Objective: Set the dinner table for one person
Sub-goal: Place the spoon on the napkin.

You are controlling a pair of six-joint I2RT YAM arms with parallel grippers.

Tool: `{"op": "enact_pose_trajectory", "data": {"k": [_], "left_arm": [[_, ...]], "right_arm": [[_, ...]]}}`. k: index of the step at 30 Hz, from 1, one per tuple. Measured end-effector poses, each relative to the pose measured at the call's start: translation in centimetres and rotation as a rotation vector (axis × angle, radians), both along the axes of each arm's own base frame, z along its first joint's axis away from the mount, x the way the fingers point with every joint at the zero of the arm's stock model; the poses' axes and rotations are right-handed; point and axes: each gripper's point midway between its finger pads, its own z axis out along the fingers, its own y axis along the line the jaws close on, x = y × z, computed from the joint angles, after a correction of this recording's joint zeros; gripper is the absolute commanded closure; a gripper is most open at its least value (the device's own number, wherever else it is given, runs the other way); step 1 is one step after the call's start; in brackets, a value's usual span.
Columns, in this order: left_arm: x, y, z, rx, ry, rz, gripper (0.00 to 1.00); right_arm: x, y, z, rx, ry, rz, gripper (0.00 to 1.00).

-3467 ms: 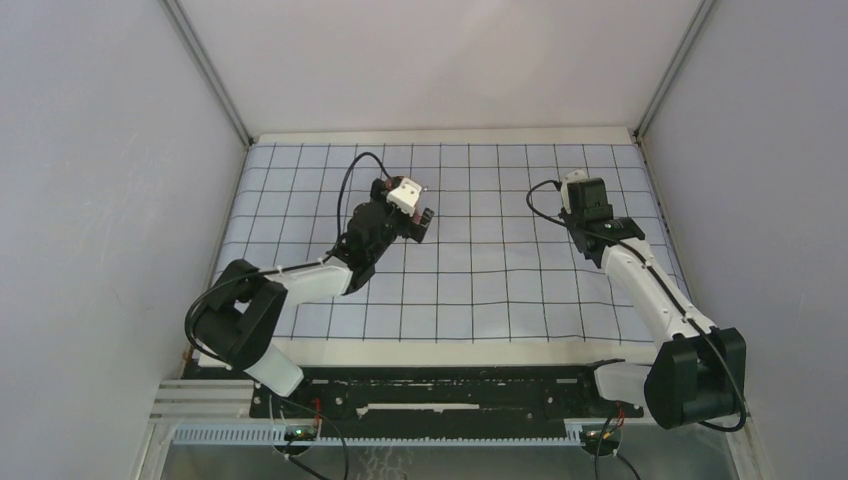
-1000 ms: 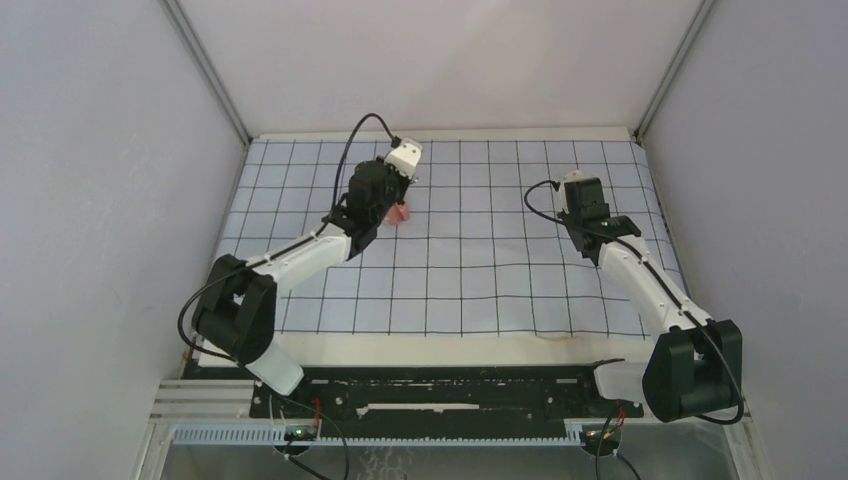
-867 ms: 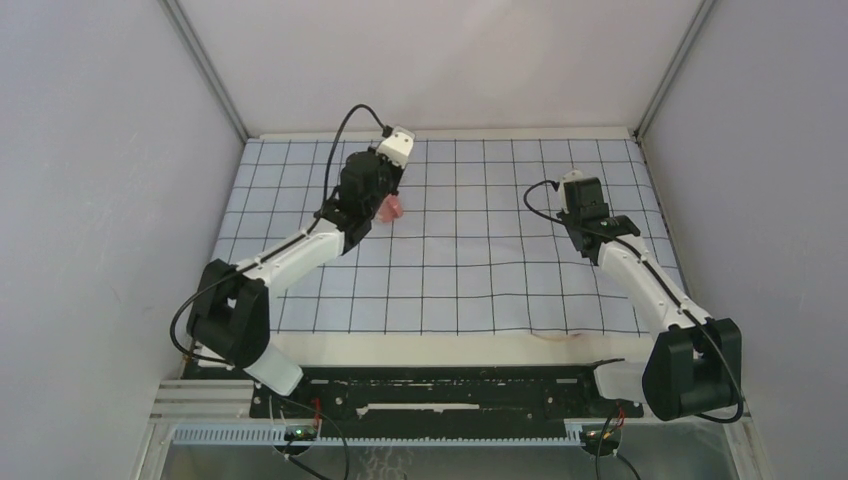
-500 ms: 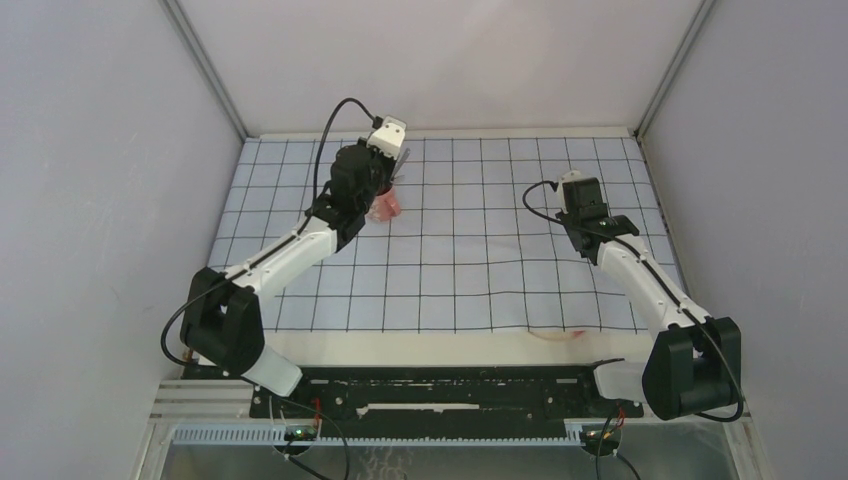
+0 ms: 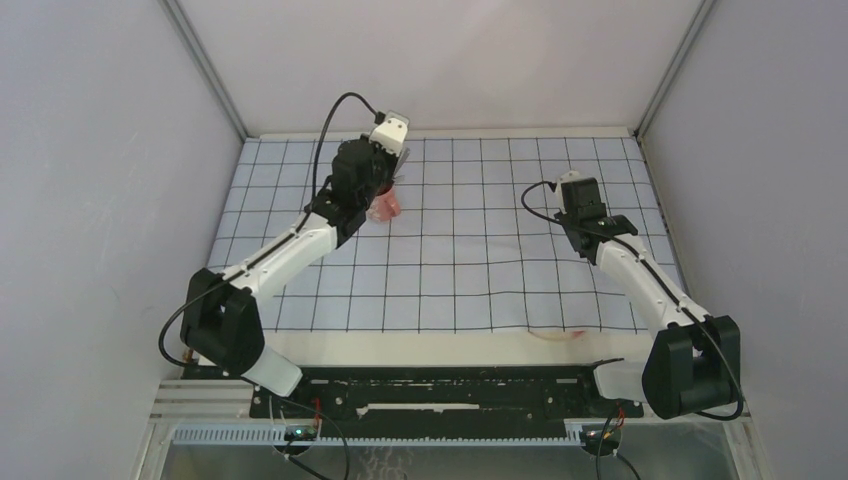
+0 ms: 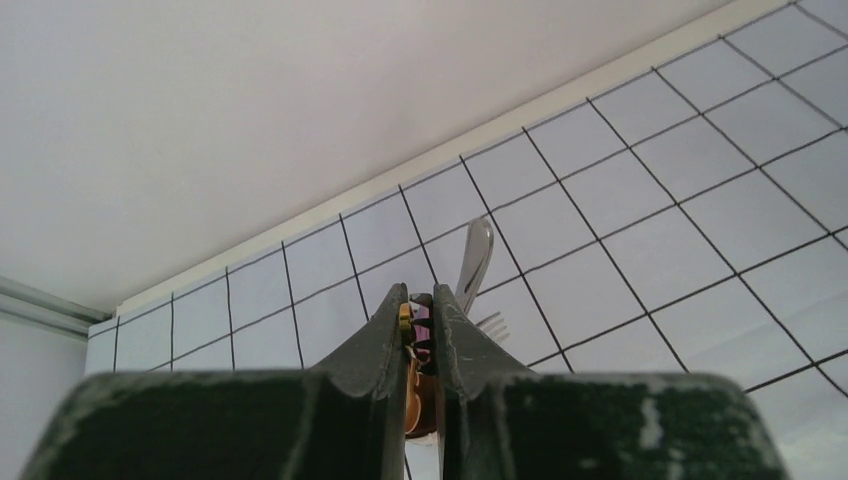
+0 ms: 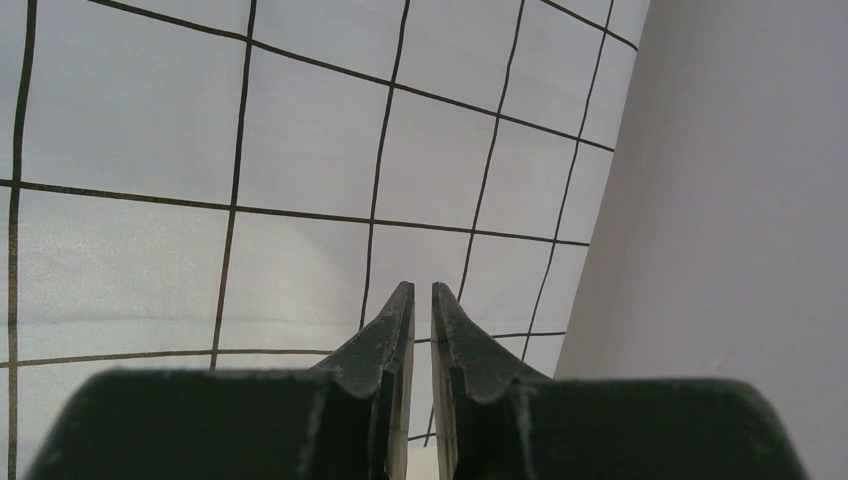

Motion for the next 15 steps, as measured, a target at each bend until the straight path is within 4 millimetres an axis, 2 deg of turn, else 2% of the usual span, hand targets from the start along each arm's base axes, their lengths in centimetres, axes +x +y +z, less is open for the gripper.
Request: {"op": "enact_pose_trajectory", "data": {"k": [3,10,15], "left_arm": [[0.1,-0.1,1.4,-0.012,-0.008,0.001,1.00],[0.0,0.1,6.6,-0.064,-0.077,0.004,1.00],[0.1,1.8,8.9,-0.078,-0.108,0.040,1.00]], "right_arm": [[0.0,0.0,0.0,0.000,0.000,0.000,0.82],[0.2,0.1,-0.6,-0.004,0.018,0.001,0.83],[0.2,0.1,-0.7,-0.005,0.022,0.001,0.83]]}}
